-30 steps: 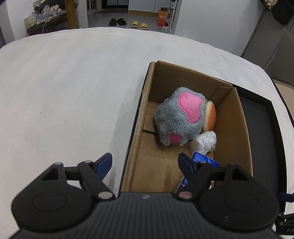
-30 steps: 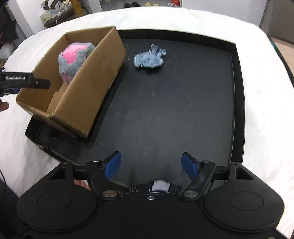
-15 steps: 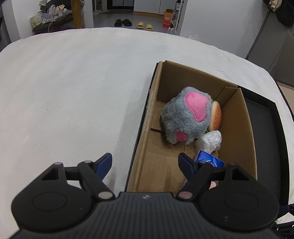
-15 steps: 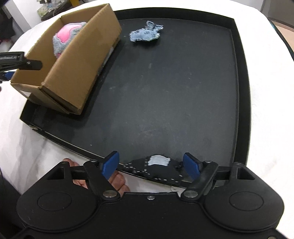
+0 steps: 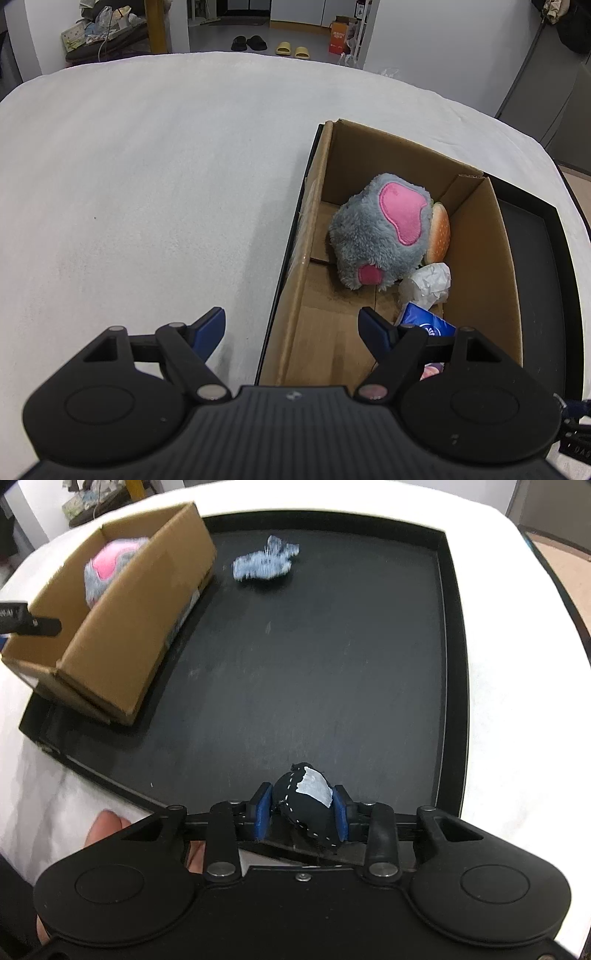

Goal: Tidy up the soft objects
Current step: 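Lower the right tool onto the black-and-white cloth and grasp it, then carry the black-and-white cloth with the right tool into the box and release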

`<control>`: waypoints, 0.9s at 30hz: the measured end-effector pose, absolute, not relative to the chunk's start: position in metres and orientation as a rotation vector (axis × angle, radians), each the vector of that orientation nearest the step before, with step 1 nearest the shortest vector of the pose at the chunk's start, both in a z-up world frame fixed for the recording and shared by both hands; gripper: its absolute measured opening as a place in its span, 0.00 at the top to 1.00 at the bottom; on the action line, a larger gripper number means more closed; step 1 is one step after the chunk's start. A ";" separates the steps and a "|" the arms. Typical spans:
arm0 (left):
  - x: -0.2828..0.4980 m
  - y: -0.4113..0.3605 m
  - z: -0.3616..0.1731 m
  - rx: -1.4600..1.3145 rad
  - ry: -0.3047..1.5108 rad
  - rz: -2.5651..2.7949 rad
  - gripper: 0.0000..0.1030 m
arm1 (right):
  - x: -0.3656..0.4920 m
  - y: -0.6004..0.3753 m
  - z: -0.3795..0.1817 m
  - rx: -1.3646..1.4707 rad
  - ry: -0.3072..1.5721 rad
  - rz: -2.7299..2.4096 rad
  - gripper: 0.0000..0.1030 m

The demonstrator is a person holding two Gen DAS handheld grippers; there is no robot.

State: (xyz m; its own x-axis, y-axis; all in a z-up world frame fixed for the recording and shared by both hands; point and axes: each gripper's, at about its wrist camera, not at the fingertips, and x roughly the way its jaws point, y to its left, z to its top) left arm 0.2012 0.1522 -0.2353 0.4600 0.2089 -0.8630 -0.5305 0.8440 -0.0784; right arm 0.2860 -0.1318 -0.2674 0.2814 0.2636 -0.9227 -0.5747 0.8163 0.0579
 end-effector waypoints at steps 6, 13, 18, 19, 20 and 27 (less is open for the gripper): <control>0.202 0.157 -0.234 -0.358 0.995 0.471 0.25 | 0.291 -0.121 -0.257 -0.295 1.090 0.598 0.67; 0.202 0.163 -0.235 -0.364 1.001 0.471 0.25 | 0.296 -0.105 -0.250 -0.281 1.044 0.639 0.67; 0.203 0.165 -0.238 -0.371 1.010 0.460 0.25 | 0.300 -0.093 -0.242 -0.275 0.997 0.661 0.67; 0.203 0.166 -0.238 -0.373 1.012 0.457 0.25 | 0.301 -0.091 -0.240 -0.272 0.989 0.665 0.67; 0.203 0.166 -0.238 -0.373 1.011 0.455 0.25 | 0.302 -0.088 -0.238 -0.268 0.977 0.671 0.67; 0.201 0.168 -0.236 -0.380 1.010 0.446 0.25 | 0.307 -0.067 -0.220 -0.235 0.910 0.724 0.67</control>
State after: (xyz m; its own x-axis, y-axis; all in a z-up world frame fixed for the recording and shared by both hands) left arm 0.2011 0.1680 -0.2363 0.4567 0.1800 -0.8712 -0.5220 0.8472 -0.0986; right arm 0.3065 -0.0666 -0.2201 0.3992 0.4709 -0.7867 -0.6606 0.7427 0.1095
